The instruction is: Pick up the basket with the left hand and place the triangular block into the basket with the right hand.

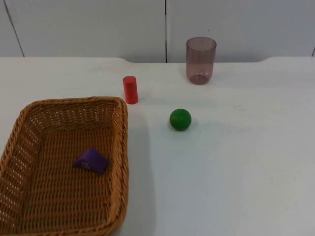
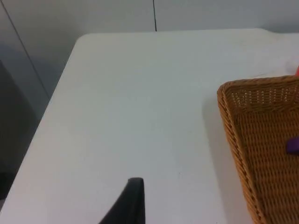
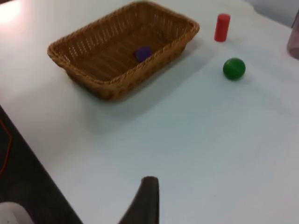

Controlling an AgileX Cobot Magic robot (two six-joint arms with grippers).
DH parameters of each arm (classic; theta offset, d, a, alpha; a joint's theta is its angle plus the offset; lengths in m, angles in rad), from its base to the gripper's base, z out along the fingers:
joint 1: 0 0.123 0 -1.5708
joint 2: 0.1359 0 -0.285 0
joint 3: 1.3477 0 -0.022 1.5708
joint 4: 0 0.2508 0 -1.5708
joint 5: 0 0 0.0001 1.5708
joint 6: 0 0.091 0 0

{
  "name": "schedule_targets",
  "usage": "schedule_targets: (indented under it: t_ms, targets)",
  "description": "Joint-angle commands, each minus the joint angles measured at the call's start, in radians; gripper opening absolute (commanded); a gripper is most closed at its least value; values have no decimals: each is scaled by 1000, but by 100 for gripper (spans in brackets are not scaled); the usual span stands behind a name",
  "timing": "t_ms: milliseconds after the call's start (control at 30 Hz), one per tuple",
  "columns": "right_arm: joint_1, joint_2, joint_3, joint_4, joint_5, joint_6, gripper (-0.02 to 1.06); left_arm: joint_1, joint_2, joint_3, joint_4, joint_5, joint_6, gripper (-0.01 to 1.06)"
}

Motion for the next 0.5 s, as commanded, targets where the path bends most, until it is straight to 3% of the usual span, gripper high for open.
schedule_targets:
  t_ms: [0,67,100,467]
  targets:
    - [-5,-20,10,-3,7,0,81,-3,-4,13,10,6,-16,102]
    - [-5,-42,10,-1,9,0,81,-3,-4,52,2,6,-16,102]
    - [-5,-42,10,0,9,6,81,-3,-4,64,-21,-35,-23,102]
    - [-5,-42,16,31,14,0,81,-3,-4,70,-96,-39,10,102]
